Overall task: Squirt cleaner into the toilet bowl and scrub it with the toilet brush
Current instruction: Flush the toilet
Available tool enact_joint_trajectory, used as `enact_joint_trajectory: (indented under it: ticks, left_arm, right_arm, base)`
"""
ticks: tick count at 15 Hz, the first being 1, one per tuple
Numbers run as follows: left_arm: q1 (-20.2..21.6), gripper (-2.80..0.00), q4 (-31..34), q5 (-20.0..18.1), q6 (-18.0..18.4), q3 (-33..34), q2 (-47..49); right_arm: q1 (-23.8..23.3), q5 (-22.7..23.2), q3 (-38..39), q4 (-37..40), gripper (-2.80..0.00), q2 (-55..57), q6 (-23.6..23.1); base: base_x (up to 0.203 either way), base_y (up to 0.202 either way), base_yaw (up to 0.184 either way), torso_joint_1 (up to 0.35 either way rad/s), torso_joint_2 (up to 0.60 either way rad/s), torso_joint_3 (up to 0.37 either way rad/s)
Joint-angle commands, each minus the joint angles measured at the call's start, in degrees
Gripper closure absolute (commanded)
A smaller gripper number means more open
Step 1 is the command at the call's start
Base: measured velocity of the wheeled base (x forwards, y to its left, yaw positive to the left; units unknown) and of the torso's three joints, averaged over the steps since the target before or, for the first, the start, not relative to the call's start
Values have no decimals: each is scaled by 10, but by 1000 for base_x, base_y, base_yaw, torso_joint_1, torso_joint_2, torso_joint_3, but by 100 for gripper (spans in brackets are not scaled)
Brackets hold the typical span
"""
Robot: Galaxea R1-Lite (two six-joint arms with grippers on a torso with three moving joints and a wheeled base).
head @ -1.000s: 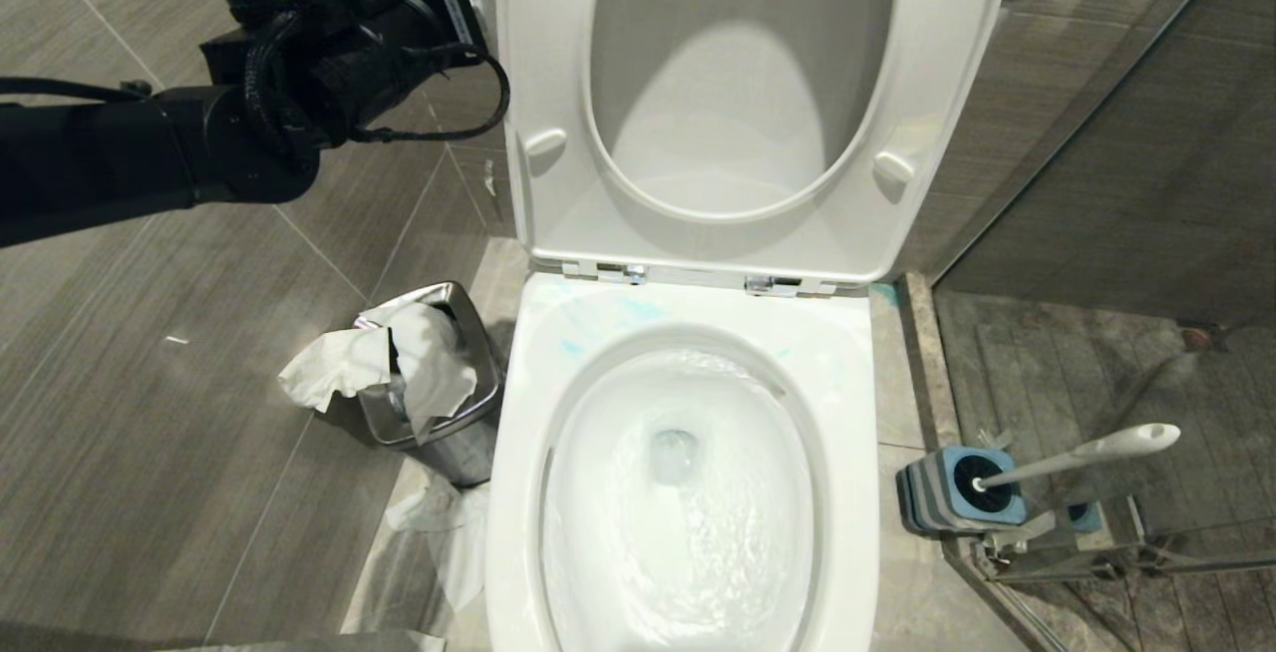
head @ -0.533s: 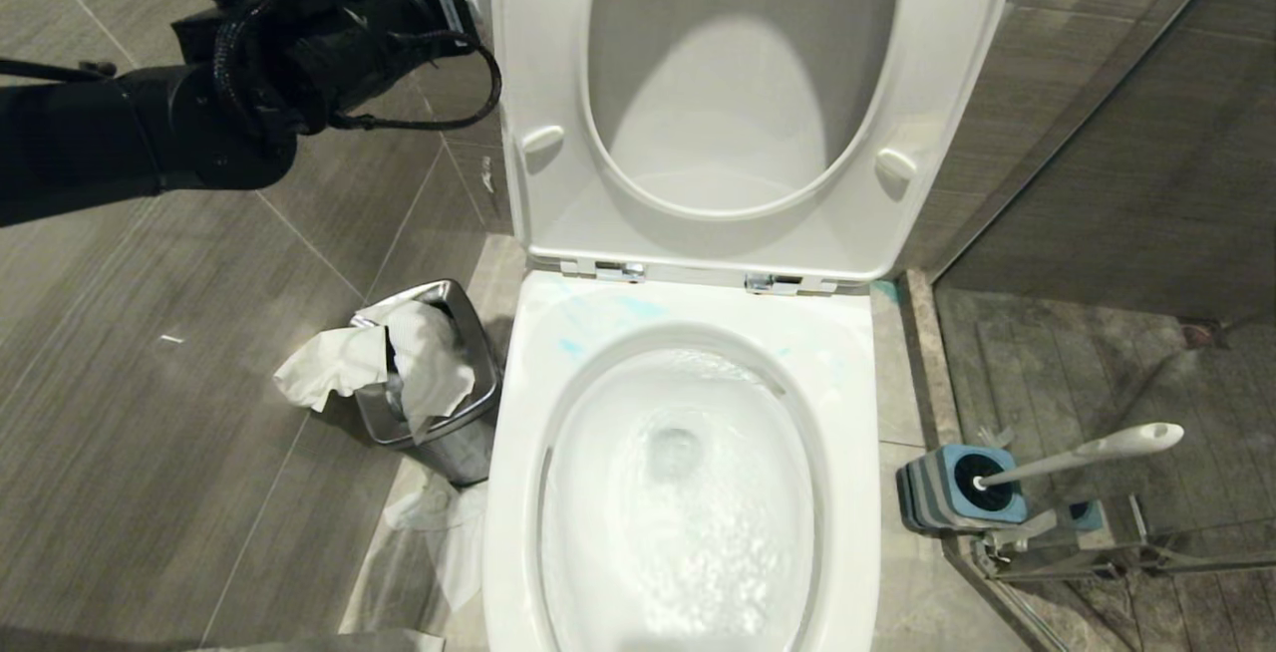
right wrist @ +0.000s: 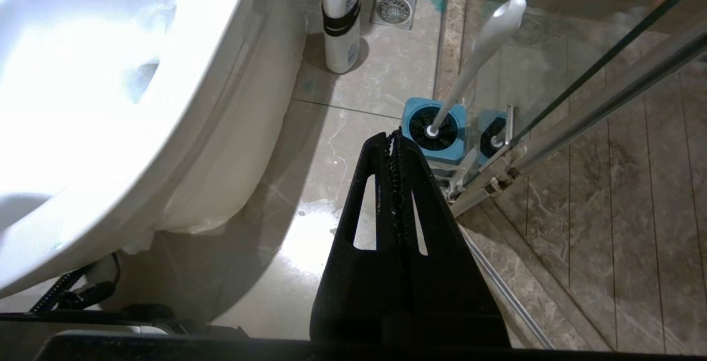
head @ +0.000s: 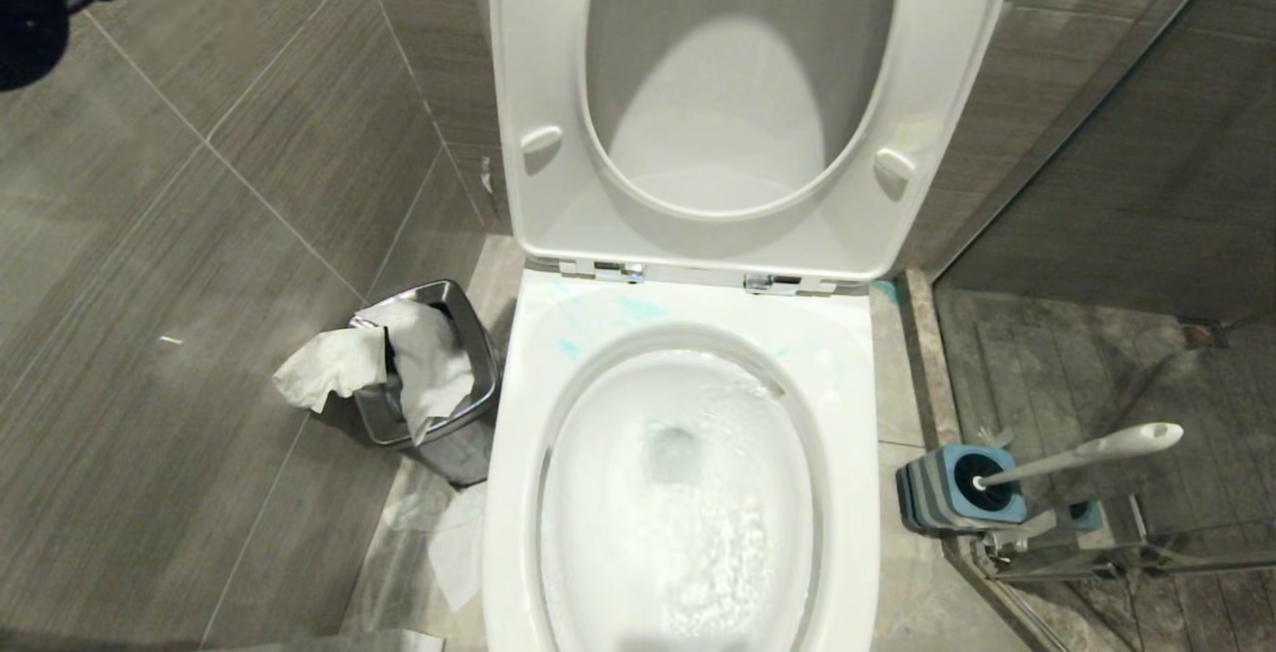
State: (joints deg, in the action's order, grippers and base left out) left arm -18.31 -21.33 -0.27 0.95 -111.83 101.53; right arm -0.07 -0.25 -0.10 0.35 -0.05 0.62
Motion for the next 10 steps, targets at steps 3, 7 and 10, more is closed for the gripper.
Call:
enact_joint_trajectory:
  ticks: [3, 7, 10]
  left_arm:
    - [6, 0, 15, -4, 30, 7, -97]
    - [37, 0, 189, -98, 42, 6, -167]
    - [50, 0, 376, -160, 34, 7, -219]
  right_arm:
    - [1, 0, 0, 0, 0, 0, 0]
    - [0, 0, 0, 0, 0, 0, 0]
    - [0, 0, 0, 0, 0, 0, 1]
  base:
    - [0, 0, 0, 0, 0, 0]
    - [0, 0, 0, 0, 0, 0]
    - [0, 0, 0, 0, 0, 0]
